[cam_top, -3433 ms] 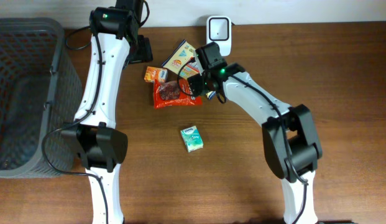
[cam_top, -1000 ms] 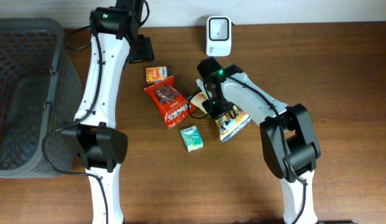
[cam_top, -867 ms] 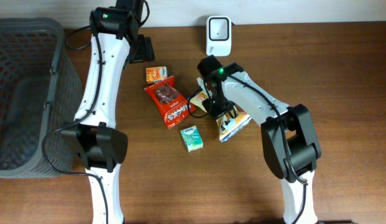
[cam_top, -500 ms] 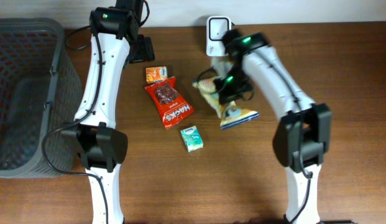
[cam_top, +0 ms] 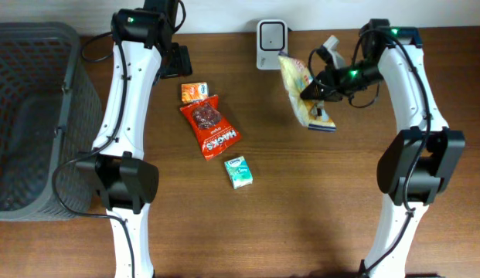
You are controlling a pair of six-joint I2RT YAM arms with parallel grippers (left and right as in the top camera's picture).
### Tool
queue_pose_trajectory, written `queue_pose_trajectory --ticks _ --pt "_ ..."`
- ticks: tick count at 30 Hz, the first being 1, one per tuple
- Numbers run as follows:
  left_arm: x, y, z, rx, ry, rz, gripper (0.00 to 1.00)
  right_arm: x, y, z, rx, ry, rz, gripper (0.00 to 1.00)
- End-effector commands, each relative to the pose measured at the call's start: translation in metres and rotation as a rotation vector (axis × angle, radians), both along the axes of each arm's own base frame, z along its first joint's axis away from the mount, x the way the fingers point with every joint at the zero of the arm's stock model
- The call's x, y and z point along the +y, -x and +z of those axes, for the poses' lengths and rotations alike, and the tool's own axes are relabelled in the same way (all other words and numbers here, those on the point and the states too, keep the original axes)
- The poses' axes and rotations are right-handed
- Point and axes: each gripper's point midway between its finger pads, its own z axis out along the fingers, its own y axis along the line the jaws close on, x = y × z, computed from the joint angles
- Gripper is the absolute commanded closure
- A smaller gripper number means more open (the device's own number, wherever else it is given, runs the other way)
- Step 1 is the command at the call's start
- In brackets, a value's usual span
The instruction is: Scan the item barcode
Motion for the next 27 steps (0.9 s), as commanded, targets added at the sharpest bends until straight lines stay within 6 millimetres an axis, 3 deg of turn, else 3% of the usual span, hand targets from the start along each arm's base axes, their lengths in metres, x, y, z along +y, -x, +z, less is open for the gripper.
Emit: queue_pose_trajectory --ticks 1,6,13,17,27 --pt "0.003 0.001 -0.005 0.012 0.008 0.014 0.01 0.007 -0.023 0.022 -0.117 -0.073 -0.023 0.96" --pt "0.003 0.002 -0.01 0.028 0.005 0.015 0.01 0.005 -0.076 0.001 -0.201 0.177 -0.202 0.96" --pt "0.003 0.002 -0.011 0.029 0.005 0.015 0.01 0.037 -0.122 -0.004 -0.494 0.584 -0.299 0.96" --pt "0.003 0.002 -0.011 0.03 0.005 0.015 0.01 0.063 -0.134 -0.007 -0.565 0.598 -0.318 0.96" --pt "0.003 0.002 -0.011 0.029 0.005 0.015 0.0 0.062 -0.16 -0.042 -0.543 0.603 -0.436 0.96"
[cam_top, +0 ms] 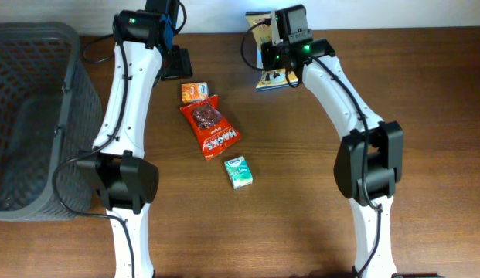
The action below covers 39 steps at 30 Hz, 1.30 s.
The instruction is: Scan the item barcode
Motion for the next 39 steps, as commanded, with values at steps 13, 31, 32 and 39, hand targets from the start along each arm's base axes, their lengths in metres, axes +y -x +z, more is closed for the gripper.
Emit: queue_pose_trajectory --ticks 13,31,32,39 --pt "0.003 0.0 -0.004 0.007 0.009 0.015 0.01 -0.004 -0.006 0.024 -0.051 -0.017 -0.038 0.96" --pt "0.003 0.0 -0.004 0.008 0.009 0.015 0.01 -0.317 0.095 0.06 0.24 -0.02 -0.794 0.96" --pt "0.003 0.0 -0.004 0.008 0.009 0.015 0.01 -0.331 0.103 0.055 0.265 -0.012 -0.827 0.96" --pt "0.003 0.0 -0.004 0.008 0.009 0.015 0.01 -0.44 0.173 0.002 0.467 -0.041 -1.071 0.96"
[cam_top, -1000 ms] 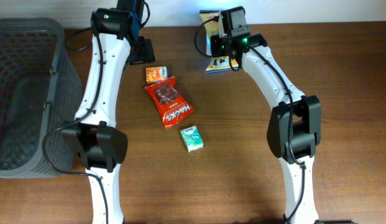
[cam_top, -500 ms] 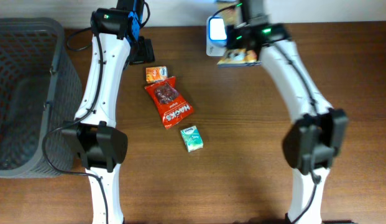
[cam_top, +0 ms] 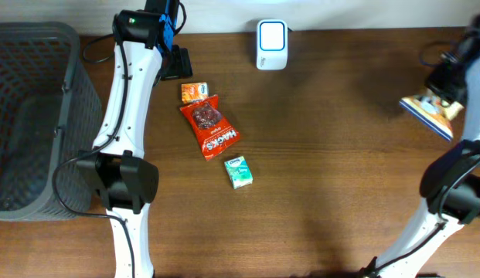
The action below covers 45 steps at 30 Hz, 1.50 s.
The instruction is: Scan the item barcode
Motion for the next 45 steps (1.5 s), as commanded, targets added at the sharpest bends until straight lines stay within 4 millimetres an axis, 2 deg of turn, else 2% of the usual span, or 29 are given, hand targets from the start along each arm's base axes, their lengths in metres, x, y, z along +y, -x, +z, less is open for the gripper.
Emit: queue_pose_trajectory --ticks 1,4,6,7,10,12,14,16,20,21,22,24,25,28,34,37,42,45 --pt "0.003 0.0 -0.004 0.009 0.009 0.015 0.01 -0.04 0.025 -0.02 0.05 -0.009 -0.106 0.96" --pt "0.003 0.0 -0.004 0.009 0.008 0.015 0.01 -0.065 0.048 -0.042 0.092 -0.035 -0.174 0.95" --pt "0.003 0.0 -0.004 0.009 0.009 0.015 0.01 -0.075 0.062 -0.057 0.122 -0.054 -0.206 0.87" --pt "0.003 0.0 -0.004 0.009 0.009 0.015 0.01 -0.078 0.068 -0.064 0.138 -0.066 -0.22 0.79" --pt "0.003 0.0 -0.004 0.008 0.009 0.015 0.01 -0.08 0.074 -0.069 0.138 -0.1 -0.234 0.7" --pt "0.003 0.0 -0.004 0.009 0.009 0.014 0.01 -0.069 0.064 -0.066 0.081 -0.178 -0.215 0.57" --pt "0.002 0.0 -0.004 0.009 0.01 0.014 0.01 -0.054 0.051 -0.056 0.005 -0.263 -0.187 0.52" --pt "0.002 0.001 -0.005 0.013 0.011 0.014 0.01 -0.045 0.044 -0.041 -0.055 -0.304 -0.167 0.52" --pt "-0.003 0.002 -0.006 0.019 0.041 0.004 0.01 -0.032 0.039 0.01 -0.163 -0.299 -0.171 0.44" --pt "-0.006 0.002 -0.007 0.025 0.059 -0.002 0.01 -0.027 0.039 0.023 -0.182 -0.286 -0.157 0.39" --pt "-0.01 0.004 -0.008 0.034 0.079 -0.008 0.01 -0.019 0.039 0.038 -0.202 -0.275 -0.14 0.35" --pt "-0.015 0.008 -0.015 0.064 0.109 -0.016 0.01 0.004 0.037 0.066 -0.242 -0.273 -0.09 0.1" --pt "-0.017 0.011 -0.02 0.082 0.119 -0.019 0.01 0.02 0.035 0.079 -0.262 -0.287 -0.057 0.01" --pt "-0.028 0.025 -0.044 0.174 0.174 -0.032 0.01 0.069 0.025 0.102 -0.3 -0.343 0.053 0.01" --pt "-0.045 0.058 -0.089 0.35 0.27 -0.04 0.01 0.146 0.004 0.101 -0.272 -0.395 0.228 0.01" --pt "-0.051 0.067 -0.109 0.393 0.264 -0.048 0.01 0.183 -0.002 0.1 -0.255 -0.406 0.309 0.01" --pt "-0.074 0.074 -0.13 0.411 0.289 -0.093 0.0 0.219 -0.005 0.1 -0.234 -0.405 0.391 0.01" --pt "-0.084 0.071 -0.141 0.391 0.289 -0.117 0.01 0.23 -0.005 0.1 -0.229 -0.408 0.415 0.01"
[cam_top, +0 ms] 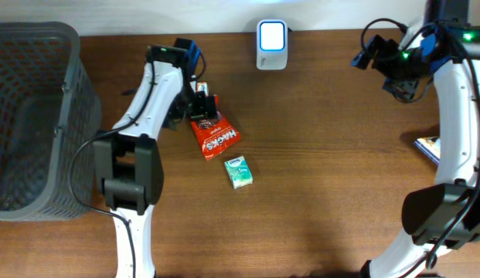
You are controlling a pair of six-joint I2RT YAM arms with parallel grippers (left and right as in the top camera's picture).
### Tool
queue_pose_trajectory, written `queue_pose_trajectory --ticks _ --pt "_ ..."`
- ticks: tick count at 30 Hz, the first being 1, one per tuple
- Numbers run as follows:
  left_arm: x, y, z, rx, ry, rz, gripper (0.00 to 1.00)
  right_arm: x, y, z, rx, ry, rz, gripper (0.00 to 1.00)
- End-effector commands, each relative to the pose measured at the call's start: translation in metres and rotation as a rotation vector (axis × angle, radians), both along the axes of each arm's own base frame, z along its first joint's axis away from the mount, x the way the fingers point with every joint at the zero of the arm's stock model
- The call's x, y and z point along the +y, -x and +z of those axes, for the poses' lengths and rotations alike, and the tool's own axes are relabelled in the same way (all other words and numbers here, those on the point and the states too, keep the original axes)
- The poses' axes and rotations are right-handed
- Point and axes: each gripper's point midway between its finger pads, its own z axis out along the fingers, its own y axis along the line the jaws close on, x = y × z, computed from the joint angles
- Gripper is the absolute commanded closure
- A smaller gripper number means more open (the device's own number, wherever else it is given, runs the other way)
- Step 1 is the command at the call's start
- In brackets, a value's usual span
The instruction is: Scan the item barcode
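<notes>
The white barcode scanner [271,35] stands at the table's back edge, its face lit. My left gripper [199,104] is low over the top end of the red snack bag [216,133], where it covers the orange packet; its jaws do not show. A small green box [238,171] lies in front of the bag. My right gripper [365,55] hangs open and empty to the right of the scanner. The yellow and blue snack packet [429,146] lies at the table's right edge, half behind the right arm.
A grey mesh basket [31,116] fills the left side of the table. Cables hang around both arms' upper links. The right arm's base [440,216] stands at the front right, the left arm's base [127,174] at the front left.
The right gripper has let go of the yellow packet, which now lies at the right edge, and has moved back toward the scanner. The left gripper has come down from the back edge onto the orange packet.
The right gripper held the yellow packet beside the scanner, then right in front of it, then far out to the right. Now the packet lies on the table there and the gripper is empty. The left arm stayed at the back until now, when it reached the orange packet.
</notes>
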Motion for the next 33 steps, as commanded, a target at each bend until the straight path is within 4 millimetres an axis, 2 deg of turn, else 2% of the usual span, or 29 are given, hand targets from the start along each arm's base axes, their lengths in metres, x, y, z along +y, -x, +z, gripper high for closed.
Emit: queue_pose_trajectory --ticks 1,7,8,10,11,15,17,18,19,22,23,26,30,31,33 --pt "-0.019 0.004 -0.016 0.002 0.033 -0.025 0.01 0.012 0.0 -0.002 0.01 -0.001 0.023 0.01" --pt "-0.04 0.003 -0.044 -0.015 0.141 -0.032 0.0 0.012 0.0 -0.002 0.01 -0.001 0.022 0.01" --pt "-0.04 0.002 -0.048 -0.023 0.145 -0.033 0.03 0.012 0.0 -0.002 0.01 -0.001 0.022 0.01" --pt "-0.041 0.0 -0.055 -0.042 0.149 -0.035 0.14 0.012 0.0 -0.002 0.01 -0.001 0.022 0.01" --pt "-0.041 -0.001 -0.057 -0.046 0.151 -0.035 0.17 0.012 0.0 -0.002 0.01 -0.001 0.022 0.01" --pt "-0.041 -0.001 -0.059 -0.053 0.151 -0.061 0.48 0.012 0.0 -0.002 0.01 -0.001 0.022 0.01" --pt "-0.04 0.001 -0.057 -0.046 0.149 -0.067 0.69 0.012 0.0 -0.002 0.01 -0.001 0.022 0.01" --pt "-0.04 0.001 -0.056 -0.042 0.147 -0.067 0.71 0.012 0.0 -0.002 0.01 -0.001 0.022 0.02" --pt "-0.039 0.001 -0.052 -0.04 0.146 -0.066 0.73 0.012 0.0 -0.002 0.01 -0.001 0.022 0.01" --pt "-0.04 -0.002 -0.032 -0.047 0.147 -0.116 0.94 0.012 0.0 -0.002 0.01 -0.001 0.022 0.01" --pt "-0.041 -0.004 -0.023 -0.05 0.147 -0.129 0.98 0.012 0.0 -0.002 0.01 -0.001 0.022 0.01" --pt "-0.029 -0.012 0.011 -0.078 0.063 -0.141 0.98 0.012 0.0 -0.002 0.01 -0.001 0.022 0.01" --pt "0.012 -0.026 0.058 -0.178 -0.272 -0.165 0.92 0.012 0.0 -0.002 0.01 -0.001 0.022 0.01" --pt "0.014 -0.028 0.062 -0.199 -0.336 -0.179 0.91 0.012 0.0 -0.002 0.01 -0.001 0.022 0.02" --pt "0.004 -0.025 0.062 -0.206 -0.359 -0.207 0.91 0.012 0.0 -0.002 0.01 -0.001 0.022 0.02"
